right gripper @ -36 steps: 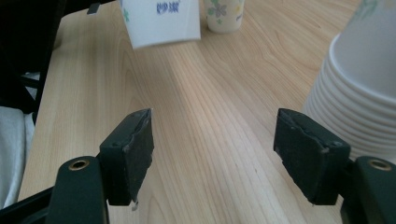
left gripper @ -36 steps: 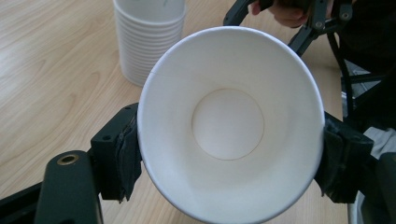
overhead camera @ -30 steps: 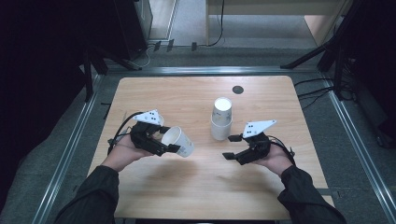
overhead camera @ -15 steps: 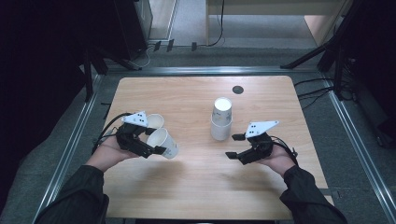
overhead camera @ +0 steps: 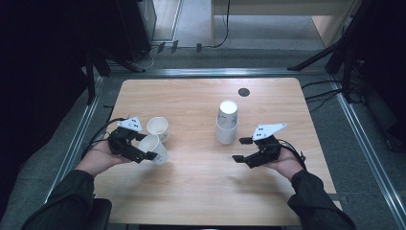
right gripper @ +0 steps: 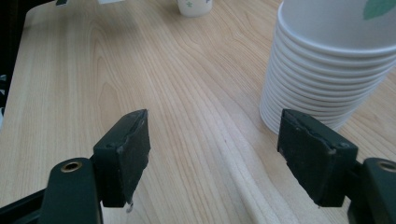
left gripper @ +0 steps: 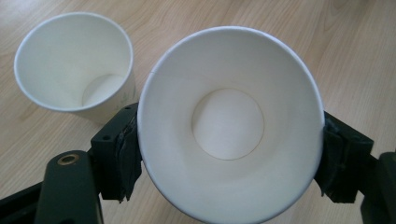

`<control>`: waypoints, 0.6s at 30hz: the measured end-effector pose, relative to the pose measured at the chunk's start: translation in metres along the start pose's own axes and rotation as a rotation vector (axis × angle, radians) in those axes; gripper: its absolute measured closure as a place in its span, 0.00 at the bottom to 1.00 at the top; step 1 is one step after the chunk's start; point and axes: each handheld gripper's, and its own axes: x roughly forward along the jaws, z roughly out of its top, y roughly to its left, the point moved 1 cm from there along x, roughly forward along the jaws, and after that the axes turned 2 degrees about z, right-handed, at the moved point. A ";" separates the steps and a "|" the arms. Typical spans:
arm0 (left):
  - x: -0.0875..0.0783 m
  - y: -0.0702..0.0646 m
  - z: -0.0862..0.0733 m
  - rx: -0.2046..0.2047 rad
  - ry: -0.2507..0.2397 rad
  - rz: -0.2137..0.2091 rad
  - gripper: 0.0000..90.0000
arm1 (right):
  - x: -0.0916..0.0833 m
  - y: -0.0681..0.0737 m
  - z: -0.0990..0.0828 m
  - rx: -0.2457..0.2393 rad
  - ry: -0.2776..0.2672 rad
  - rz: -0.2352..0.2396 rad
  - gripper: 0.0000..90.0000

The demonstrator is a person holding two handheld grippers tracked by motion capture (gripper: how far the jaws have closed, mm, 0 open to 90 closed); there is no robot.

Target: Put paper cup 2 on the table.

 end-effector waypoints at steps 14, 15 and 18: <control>0.010 0.008 -0.010 -0.001 0.101 0.082 0.25 | -0.003 -0.005 -0.002 0.019 0.001 -0.018 0.29; 0.011 0.008 -0.010 0.003 0.104 0.086 0.25 | -0.003 -0.005 -0.002 0.019 0.001 -0.018 0.29; 0.012 0.008 -0.011 0.009 0.111 0.095 0.25 | -0.003 -0.005 -0.002 0.021 0.000 -0.018 0.29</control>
